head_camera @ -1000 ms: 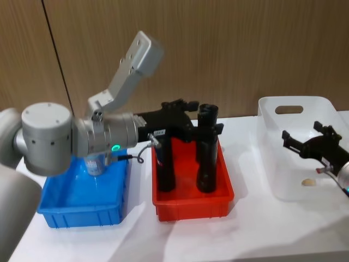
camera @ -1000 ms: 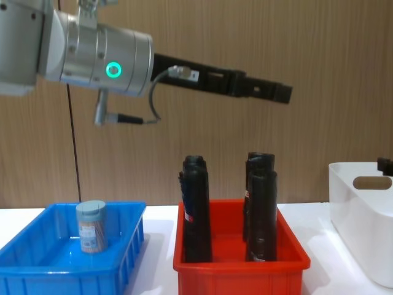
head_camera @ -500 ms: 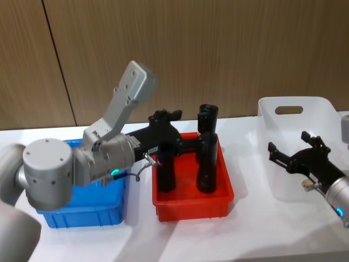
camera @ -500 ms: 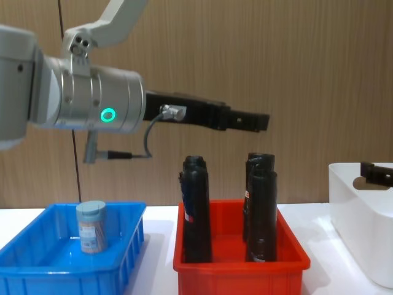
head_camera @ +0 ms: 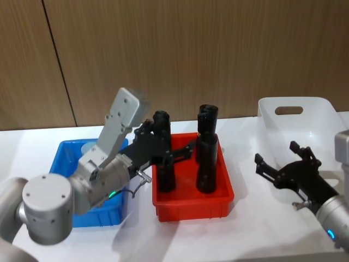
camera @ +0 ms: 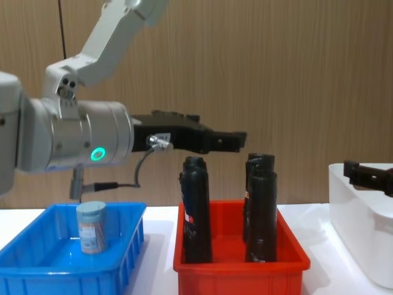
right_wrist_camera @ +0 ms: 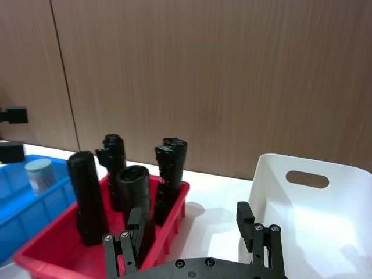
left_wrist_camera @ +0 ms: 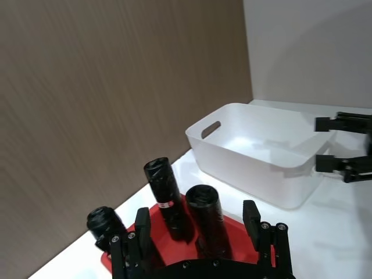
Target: Pick the cotton swabs from the blue box and place them into the white box.
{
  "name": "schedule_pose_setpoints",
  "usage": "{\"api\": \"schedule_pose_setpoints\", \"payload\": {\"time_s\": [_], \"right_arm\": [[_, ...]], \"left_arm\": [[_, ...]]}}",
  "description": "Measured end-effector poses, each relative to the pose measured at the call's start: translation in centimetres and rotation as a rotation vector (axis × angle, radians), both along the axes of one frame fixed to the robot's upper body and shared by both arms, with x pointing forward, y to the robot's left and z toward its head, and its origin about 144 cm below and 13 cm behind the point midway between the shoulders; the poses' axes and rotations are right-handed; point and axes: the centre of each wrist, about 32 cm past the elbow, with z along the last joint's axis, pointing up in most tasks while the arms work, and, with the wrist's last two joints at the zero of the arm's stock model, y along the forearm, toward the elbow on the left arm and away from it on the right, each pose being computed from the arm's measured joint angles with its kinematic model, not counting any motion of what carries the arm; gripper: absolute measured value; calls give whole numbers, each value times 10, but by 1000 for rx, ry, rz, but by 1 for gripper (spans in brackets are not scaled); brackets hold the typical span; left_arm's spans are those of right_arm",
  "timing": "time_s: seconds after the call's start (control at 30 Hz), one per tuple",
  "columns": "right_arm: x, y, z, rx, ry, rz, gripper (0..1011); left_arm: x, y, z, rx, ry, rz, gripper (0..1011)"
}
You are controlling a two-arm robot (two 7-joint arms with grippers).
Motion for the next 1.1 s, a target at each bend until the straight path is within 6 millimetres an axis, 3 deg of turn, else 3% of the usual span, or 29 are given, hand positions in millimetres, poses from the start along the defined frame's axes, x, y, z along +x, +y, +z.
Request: {"api": "schedule_pose_setpoints", "payload": {"time_s": [0.37,0.83,1.1], "right_arm": [[-26,17,5,21,-17,12,1001],[-28,18,5,24,-19,12,1001],[-28,18,5,24,-19,12,1001]], "left_arm": [[-24,-1,-24,-18,-65,116,1003],[-54,-2,-49,-49,-133,245,1003],[-61,-2,-54,-59,-149,272,1003]]}}
